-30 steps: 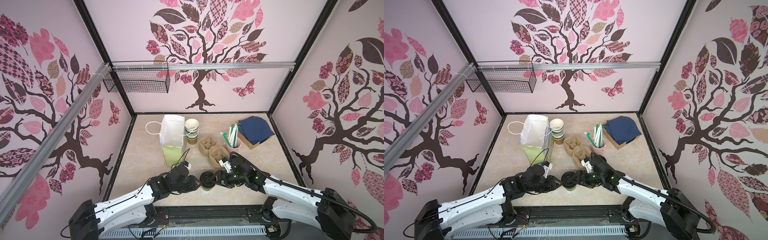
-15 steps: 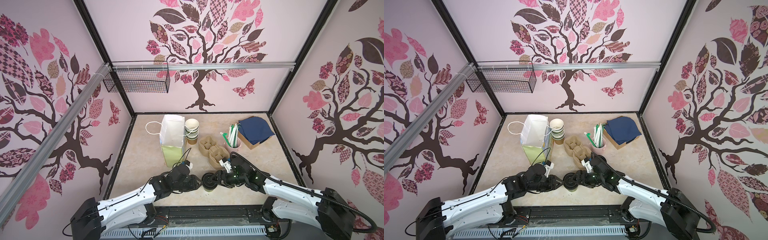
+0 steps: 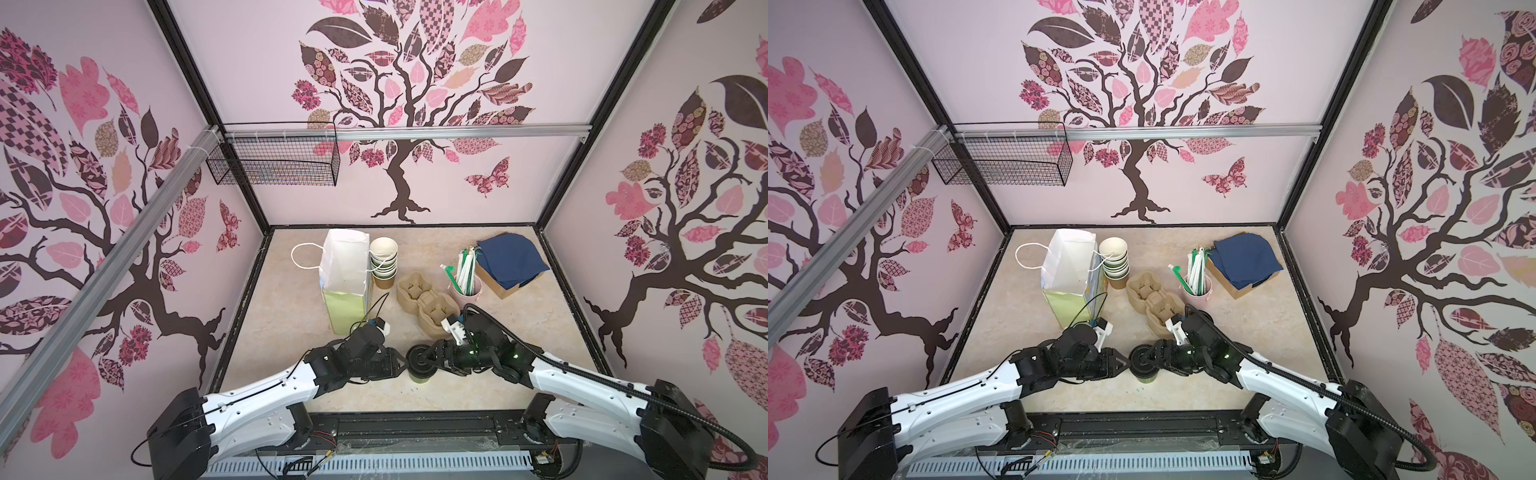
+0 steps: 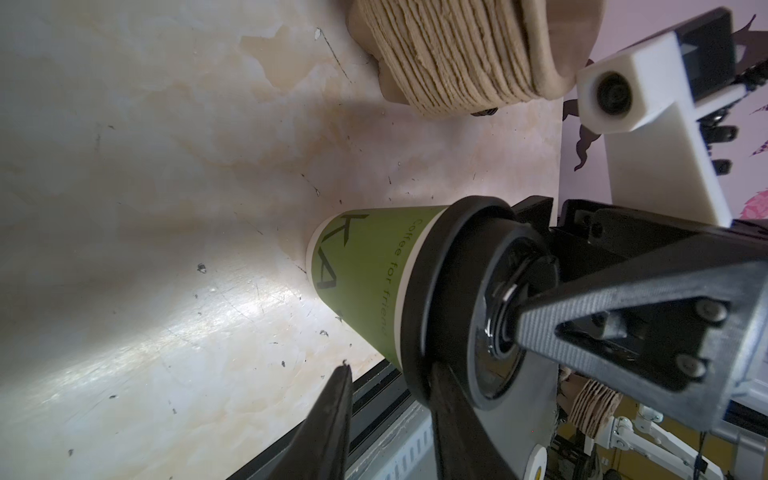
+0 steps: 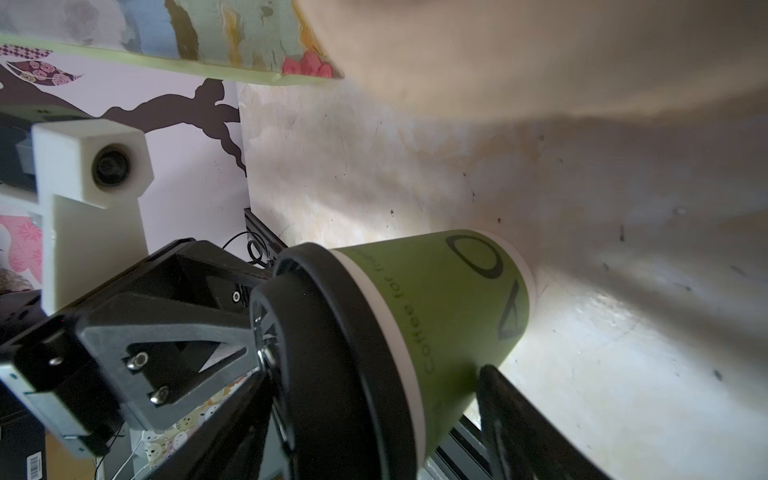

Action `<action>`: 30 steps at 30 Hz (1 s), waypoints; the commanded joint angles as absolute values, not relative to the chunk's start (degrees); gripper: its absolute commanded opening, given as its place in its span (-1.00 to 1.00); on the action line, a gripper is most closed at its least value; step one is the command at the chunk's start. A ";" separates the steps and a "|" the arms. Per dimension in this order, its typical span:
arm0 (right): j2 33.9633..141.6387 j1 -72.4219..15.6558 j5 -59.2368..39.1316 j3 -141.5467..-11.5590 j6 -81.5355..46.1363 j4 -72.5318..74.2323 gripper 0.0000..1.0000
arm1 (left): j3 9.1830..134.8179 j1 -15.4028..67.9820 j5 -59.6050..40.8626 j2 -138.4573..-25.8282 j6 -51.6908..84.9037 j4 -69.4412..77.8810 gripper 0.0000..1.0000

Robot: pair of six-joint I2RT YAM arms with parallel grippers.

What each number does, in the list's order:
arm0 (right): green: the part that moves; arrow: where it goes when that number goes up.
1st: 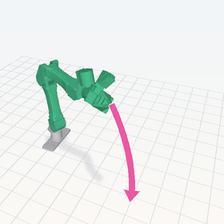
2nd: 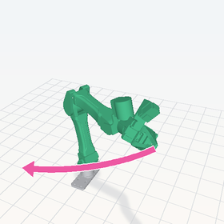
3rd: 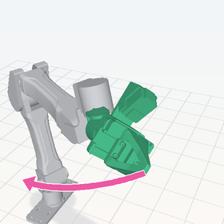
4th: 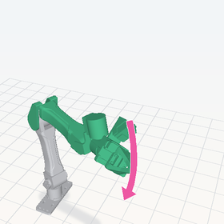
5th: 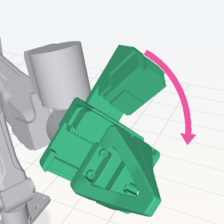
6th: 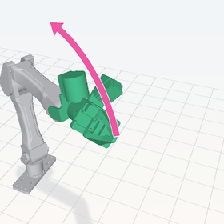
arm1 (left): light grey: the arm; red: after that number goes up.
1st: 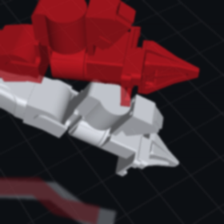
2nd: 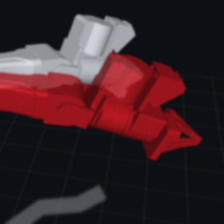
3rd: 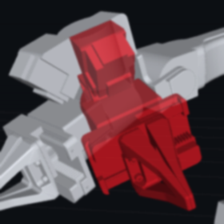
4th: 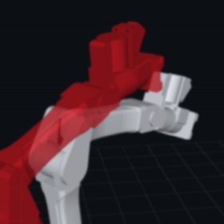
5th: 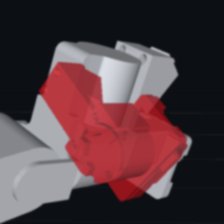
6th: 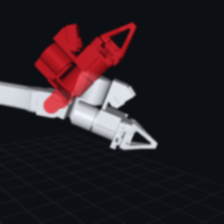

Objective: Pack the takeout coffee

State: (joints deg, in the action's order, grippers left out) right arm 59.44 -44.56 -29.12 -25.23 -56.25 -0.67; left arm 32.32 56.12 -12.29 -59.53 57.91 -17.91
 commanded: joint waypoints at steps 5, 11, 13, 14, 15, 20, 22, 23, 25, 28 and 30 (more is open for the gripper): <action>56.45 -44.65 -29.27 -26.20 -57.90 -0.98 0.58 | 36.51 56.09 -11.04 -59.53 51.15 -26.59 -0.16; 56.07 -44.65 -28.40 -25.71 -58.54 -1.55 0.53 | 39.66 56.11 -12.31 -60.67 50.05 -24.88 -0.06; 55.99 -44.65 -27.92 -25.93 -58.51 -2.23 0.51 | 39.24 56.07 -12.30 -60.18 50.59 -23.56 -0.05; 55.90 -44.65 -27.50 -26.11 -58.36 -2.76 0.50 | 38.91 56.07 -12.30 -59.89 51.03 -22.86 -0.04; 55.82 -44.65 -27.19 -26.21 -58.28 -3.07 0.49 | 38.62 56.07 -12.38 -59.69 51.46 -22.32 -0.04; 56.32 -44.65 -26.46 -26.70 -58.43 -3.59 0.47 | 38.17 55.94 -11.58 -59.16 51.97 -22.41 -0.01; 56.77 -44.65 -26.46 -27.13 -58.12 -3.69 0.48 | 38.53 55.90 -10.07 -58.44 51.82 -23.80 -0.01; 57.07 -44.65 -26.46 -27.39 -58.03 -3.60 0.50 | 38.87 55.90 -9.33 -57.83 51.62 -24.40 0.00; 57.54 -44.65 -26.62 -27.89 -57.79 -3.52 0.52 | 39.36 55.90 -8.00 -56.58 51.42 -25.45 0.06; 58.23 -44.65 -27.36 -28.73 -57.41 -3.26 0.55 | 39.36 55.73 -7.43 -55.81 51.55 -25.30 0.19; 57.95 -44.65 -27.92 -29.66 -57.14 -3.37 0.59 | 39.15 55.72 -7.88 -55.99 51.98 -24.19 0.28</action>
State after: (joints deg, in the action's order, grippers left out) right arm 57.80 -44.56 -27.14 -26.09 -57.91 -2.68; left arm 37.12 55.99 -9.04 -56.23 52.21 -24.80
